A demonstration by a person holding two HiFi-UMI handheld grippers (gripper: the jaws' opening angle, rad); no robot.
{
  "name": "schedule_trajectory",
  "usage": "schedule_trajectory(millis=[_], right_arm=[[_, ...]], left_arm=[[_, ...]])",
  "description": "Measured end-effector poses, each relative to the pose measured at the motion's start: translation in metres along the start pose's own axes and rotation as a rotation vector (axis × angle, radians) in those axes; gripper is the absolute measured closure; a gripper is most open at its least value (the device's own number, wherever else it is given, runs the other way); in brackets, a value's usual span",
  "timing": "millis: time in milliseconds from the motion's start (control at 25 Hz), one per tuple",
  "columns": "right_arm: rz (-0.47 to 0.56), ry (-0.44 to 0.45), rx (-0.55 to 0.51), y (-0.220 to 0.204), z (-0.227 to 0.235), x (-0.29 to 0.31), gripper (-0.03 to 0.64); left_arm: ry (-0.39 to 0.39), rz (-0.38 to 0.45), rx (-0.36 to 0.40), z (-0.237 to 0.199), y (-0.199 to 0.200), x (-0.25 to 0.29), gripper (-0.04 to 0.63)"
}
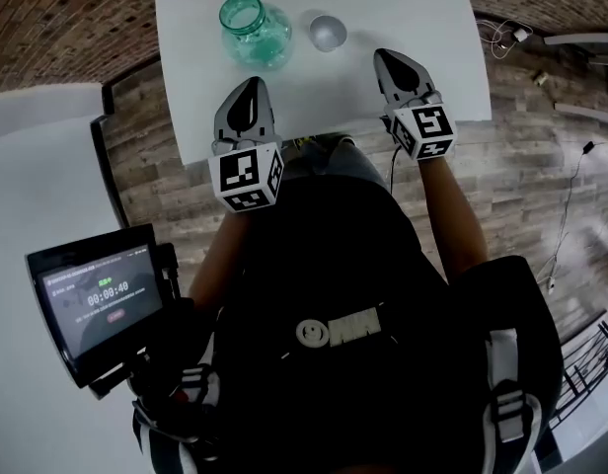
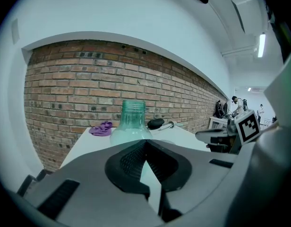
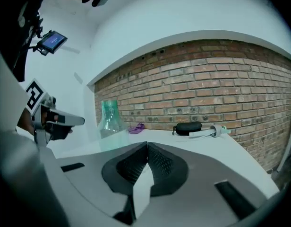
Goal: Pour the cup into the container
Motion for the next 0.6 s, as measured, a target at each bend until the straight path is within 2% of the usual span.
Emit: schedule_trajectory(millis=[240,320,480,600], right_arm=[[0.024,0.065,0.055,0.017,-0.014,-0.013,0.610],[0.034,0.097,0.070,0.008,-0.011,-0.043,0.609],[0.055,0.157,0.047,-0.018,0.005,-0.129,0.610],[0.046,0.218,0.033,-0.030,-0.009,-0.174,0.609]], left_arm=[[-0.003,-0.029,0.002,0.003,-0.004,-0.009,0.595],[0.002,-0.020,0.016,0.031,-0.014,-0.023,0.595],[0.022,-0.012,0.034,0.117,-0.047,-0.067,0.595],[0.021,-0.027,0.038,0.151,-0.069,-0.107,0.595]])
Point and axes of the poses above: the fingertips, and each gripper's own axes: x forward along the fingers, z to its right, y out of its top, the point moved 9 cm from there along -x, backward along the fingers, and after that the axes turned 5 degrees about -x, right-handed, at the moved point
